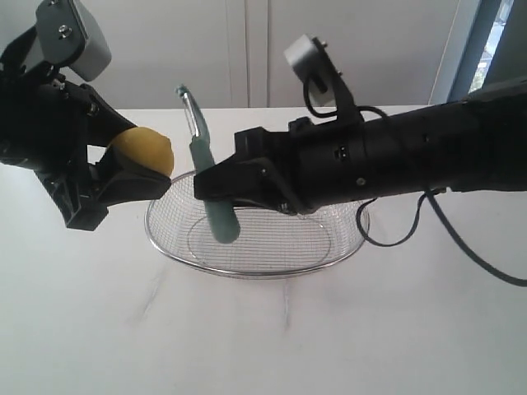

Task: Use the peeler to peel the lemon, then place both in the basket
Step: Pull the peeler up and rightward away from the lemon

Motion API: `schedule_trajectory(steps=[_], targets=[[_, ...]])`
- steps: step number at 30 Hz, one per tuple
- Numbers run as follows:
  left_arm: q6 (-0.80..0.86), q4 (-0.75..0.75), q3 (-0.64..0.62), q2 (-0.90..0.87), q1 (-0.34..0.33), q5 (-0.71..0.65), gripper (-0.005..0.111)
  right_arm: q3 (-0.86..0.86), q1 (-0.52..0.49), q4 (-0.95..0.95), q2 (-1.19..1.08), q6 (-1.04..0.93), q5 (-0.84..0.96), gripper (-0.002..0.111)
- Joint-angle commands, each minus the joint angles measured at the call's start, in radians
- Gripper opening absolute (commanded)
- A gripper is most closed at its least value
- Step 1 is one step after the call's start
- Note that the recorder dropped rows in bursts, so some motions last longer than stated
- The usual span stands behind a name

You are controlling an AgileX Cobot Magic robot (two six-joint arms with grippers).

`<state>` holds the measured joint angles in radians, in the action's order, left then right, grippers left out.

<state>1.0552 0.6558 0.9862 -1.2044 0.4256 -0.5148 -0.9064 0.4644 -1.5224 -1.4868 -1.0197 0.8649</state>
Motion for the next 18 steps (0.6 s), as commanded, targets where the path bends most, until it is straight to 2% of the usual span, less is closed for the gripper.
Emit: schedule_trajectory(steps=[1,11,13,16,18], targets=[[-0.008,0.016,-0.002,0.006,0.005,-0.014,0.0,0.001,-0.062,0.023,0.09,-0.015,0.003,0.0],[-0.008,0.016,-0.002,0.006,0.005,-0.016,0.0,0.001,-0.179,0.185,0.321,0.04,-0.018,0.0],[-0.008,0.016,-0.002,0.006,0.005,-0.016,0.0,-0.006,-0.199,0.294,0.358,0.106,-0.052,0.0],[-0.008,0.016,-0.002,0.006,0.005,-0.018,0.0,-0.049,-0.216,0.622,0.364,0.316,-0.084,0.0],[-0.008,0.016,-0.002,0.006,0.005,-0.018,0.0,-0.063,-0.216,0.765,0.354,0.408,-0.115,0.0]])
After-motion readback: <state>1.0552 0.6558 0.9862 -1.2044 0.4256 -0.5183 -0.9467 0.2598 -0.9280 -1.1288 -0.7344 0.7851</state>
